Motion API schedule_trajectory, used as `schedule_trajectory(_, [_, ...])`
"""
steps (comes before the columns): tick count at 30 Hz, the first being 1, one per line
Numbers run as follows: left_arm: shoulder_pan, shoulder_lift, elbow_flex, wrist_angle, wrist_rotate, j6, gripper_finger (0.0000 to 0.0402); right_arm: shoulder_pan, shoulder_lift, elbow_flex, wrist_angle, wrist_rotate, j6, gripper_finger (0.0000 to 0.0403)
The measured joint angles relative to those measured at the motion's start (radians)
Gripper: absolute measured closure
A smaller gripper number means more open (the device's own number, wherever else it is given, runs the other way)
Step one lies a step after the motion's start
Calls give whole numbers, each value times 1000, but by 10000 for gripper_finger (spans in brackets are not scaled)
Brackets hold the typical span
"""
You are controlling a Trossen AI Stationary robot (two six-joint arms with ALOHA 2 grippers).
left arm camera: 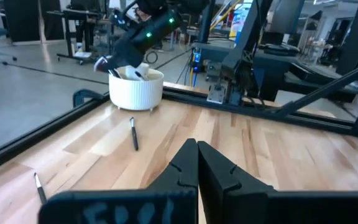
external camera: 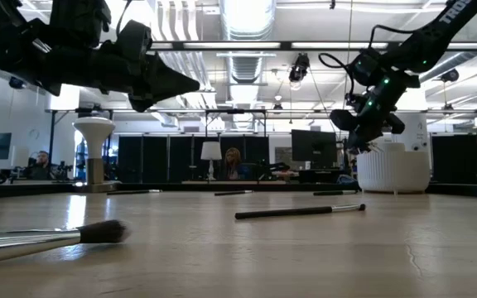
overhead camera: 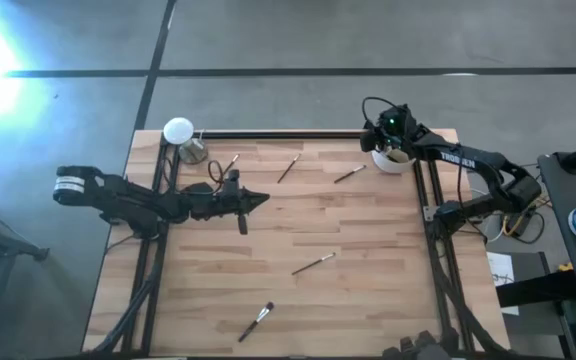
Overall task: Put items in baskets/containers
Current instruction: Put the black eyeshadow brush into the white organizer
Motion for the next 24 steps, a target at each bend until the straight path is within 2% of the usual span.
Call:
schedule_trajectory(3, [0, 0, 6, -4, -4, 0, 384, 0, -5, 1, -2, 7, 9, 313])
schedule_trajectory(7, [0, 0, 6, -5, -18, -4, 343, 0, -55, 3, -15, 33, 9, 281])
schedule_trajectory(12, [0, 0, 6, -17, -24, -6, 302, 1, -155, 3, -50, 54, 3, 265])
schedule_trajectory(15, [0, 0, 6, -24, -24, -5, 294, 4, -226, 3, -106, 54, -25, 276])
schedule_trajectory(19, [0, 0, 6, -49, -25, 11, 292, 45, -321, -18, -151, 57, -52, 312])
schedule_trajectory(24, [0, -1, 6, -94, -31, 17, 302, 149, -427, -104, -59, 57, -73, 368])
